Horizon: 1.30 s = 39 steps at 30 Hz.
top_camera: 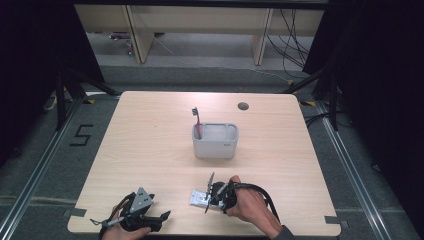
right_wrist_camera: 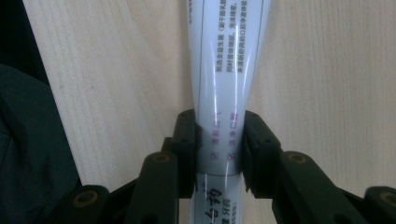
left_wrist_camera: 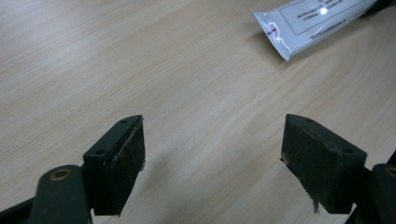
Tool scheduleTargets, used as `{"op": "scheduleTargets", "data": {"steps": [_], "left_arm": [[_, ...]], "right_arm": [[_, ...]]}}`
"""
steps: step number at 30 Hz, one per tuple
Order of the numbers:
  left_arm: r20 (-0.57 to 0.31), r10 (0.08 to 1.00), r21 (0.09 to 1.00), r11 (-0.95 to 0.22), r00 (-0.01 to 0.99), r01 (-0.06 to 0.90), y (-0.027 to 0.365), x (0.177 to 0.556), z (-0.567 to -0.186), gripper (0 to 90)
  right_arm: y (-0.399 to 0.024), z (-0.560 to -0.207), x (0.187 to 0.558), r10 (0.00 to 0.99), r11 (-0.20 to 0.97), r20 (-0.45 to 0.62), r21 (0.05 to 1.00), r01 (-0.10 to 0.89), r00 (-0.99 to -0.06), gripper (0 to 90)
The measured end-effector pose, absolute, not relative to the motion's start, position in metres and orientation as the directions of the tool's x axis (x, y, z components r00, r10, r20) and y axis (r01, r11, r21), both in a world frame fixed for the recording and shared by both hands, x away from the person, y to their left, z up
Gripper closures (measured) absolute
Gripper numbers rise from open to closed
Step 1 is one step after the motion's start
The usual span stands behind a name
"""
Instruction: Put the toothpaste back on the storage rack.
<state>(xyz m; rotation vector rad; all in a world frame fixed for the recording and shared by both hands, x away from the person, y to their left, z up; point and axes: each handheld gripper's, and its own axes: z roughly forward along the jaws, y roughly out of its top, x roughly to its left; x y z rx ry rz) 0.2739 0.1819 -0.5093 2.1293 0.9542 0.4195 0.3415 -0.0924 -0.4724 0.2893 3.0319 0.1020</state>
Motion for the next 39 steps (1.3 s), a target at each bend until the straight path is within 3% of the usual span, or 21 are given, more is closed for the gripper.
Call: {"op": "scheduleTargets", "data": {"steps": [24,25,33,39], "left_arm": [[-0.027,0.746,0.751,-0.424,0.665,0.506,0.180,0.273,-0.510,21.3],[-0.010,0.743,0.743,-0.442,0.669,0.502,0.181,0.273,-0.510,21.3],[-0.028,0.747,0.753,-0.421,0.665,0.506,0.180,0.273,-0.510,21.3],[-0.008,0.744,0.745,-0.441,0.668,0.500,0.181,0.273,-0.510,21.3]], "right_arm": [[-0.090,-0.474,0.341,0.197,0.980,-0.083,0.050,0.193,-0.977,70.5],[-0.090,-0.474,0.342,0.159,0.986,-0.099,0.056,0.154,-0.982,70.8],[-0.104,-0.458,0.342,0.235,0.964,-0.107,0.154,0.218,-0.966,71.6],[-0.120,-0.436,0.347,0.307,0.908,-0.068,0.319,0.271,-0.949,71.7]]}}
